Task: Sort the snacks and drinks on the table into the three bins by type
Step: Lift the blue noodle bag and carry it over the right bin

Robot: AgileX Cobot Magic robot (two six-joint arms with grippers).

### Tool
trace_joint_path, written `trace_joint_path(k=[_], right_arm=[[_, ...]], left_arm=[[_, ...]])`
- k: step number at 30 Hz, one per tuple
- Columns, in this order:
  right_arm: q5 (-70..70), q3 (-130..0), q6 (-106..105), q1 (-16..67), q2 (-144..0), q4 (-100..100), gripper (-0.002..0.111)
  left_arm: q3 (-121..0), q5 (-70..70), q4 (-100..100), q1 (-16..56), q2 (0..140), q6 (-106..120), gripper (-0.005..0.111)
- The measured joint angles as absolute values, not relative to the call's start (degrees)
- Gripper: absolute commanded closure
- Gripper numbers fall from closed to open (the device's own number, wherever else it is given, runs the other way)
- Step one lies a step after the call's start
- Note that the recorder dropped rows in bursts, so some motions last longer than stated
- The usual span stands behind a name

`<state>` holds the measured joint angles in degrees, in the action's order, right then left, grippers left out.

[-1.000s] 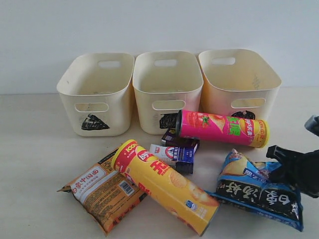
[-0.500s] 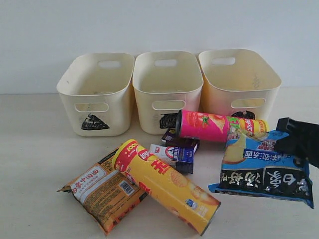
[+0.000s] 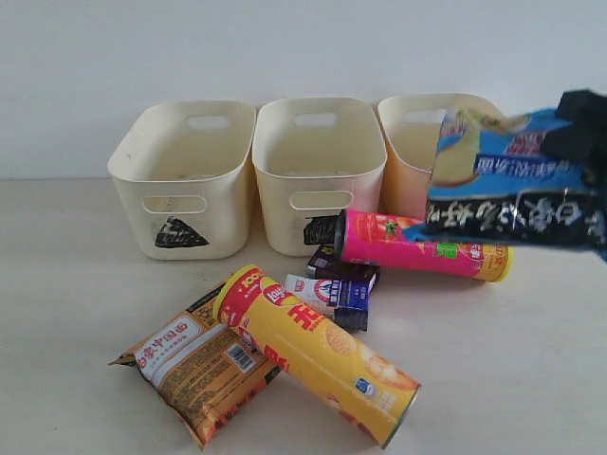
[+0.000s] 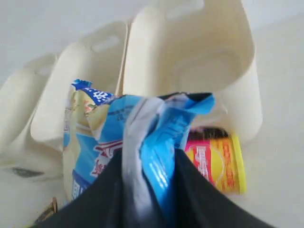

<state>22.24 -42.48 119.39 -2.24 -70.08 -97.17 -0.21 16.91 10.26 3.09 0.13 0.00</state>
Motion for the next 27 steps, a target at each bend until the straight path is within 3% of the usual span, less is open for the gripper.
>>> trace_joint_path(k=[9, 27], right_arm=[[10.8, -56.9, 117.5, -2.2, -73.1, -100.0, 0.108], [9.5, -84.2, 116.1, -2.2, -106.6, -100.0, 0.108]], left_arm=[[-0.2, 16.9, 10.3, 3.1, 0.1, 0.0, 0.102], [-0.2, 16.9, 10.3, 3.1, 0.1, 0.0, 0.102]])
